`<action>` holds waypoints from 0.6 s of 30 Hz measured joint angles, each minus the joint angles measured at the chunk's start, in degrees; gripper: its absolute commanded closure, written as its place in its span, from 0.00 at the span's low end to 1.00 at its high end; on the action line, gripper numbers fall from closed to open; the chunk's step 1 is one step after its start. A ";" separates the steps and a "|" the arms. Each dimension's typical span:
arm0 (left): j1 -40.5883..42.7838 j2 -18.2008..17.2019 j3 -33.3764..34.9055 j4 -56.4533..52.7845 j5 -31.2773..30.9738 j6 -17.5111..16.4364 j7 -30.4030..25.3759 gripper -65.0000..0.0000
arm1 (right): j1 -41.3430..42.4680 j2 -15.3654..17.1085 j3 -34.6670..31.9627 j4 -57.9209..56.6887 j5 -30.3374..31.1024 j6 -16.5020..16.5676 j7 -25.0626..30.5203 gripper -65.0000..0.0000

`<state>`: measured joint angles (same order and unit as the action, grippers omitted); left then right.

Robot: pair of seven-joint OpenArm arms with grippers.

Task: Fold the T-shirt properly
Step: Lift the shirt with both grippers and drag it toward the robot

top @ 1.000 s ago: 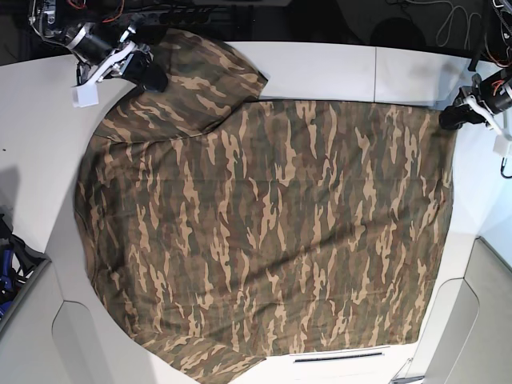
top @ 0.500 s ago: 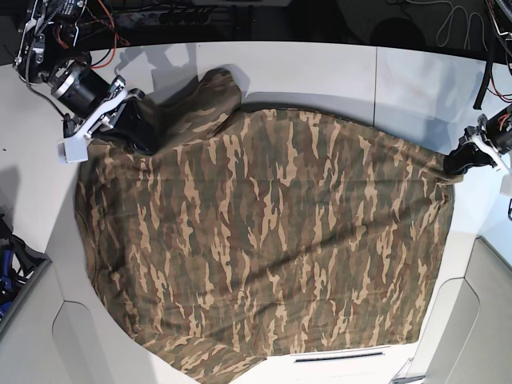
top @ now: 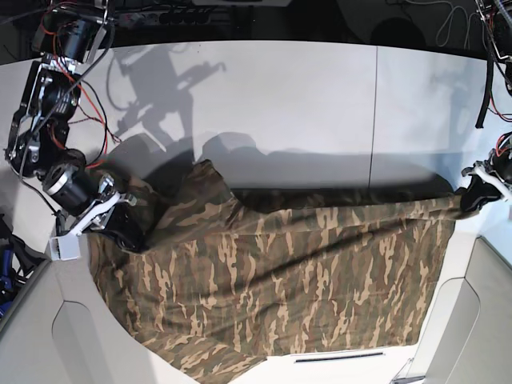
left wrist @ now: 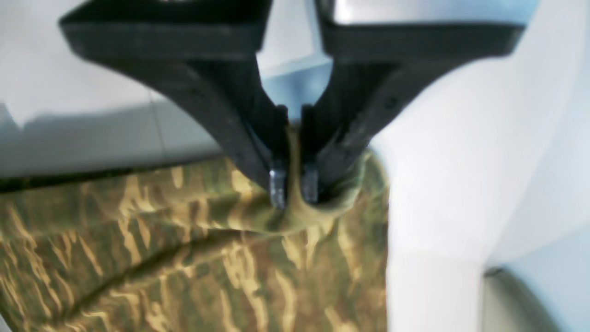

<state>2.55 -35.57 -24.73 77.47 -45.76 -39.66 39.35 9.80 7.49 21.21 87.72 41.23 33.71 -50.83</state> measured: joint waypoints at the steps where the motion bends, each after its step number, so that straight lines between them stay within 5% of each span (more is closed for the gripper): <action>1: -0.61 0.02 1.53 -0.28 1.57 -0.02 -0.98 1.00 | 1.60 -0.02 0.00 -2.38 -0.15 -0.11 -0.04 1.00; 8: -6.93 1.27 8.37 -5.44 13.42 2.01 -7.48 1.00 | 11.06 -0.02 -0.02 -16.09 -5.29 -0.09 1.55 1.00; 18: -18.56 3.02 8.37 -17.44 13.33 2.08 -8.11 0.95 | 16.41 -0.04 -0.02 -22.23 -11.98 -0.24 5.88 1.00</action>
<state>-16.01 -32.56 -16.36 60.03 -32.42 -37.58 31.24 26.22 7.44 21.19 65.49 29.26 33.47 -44.95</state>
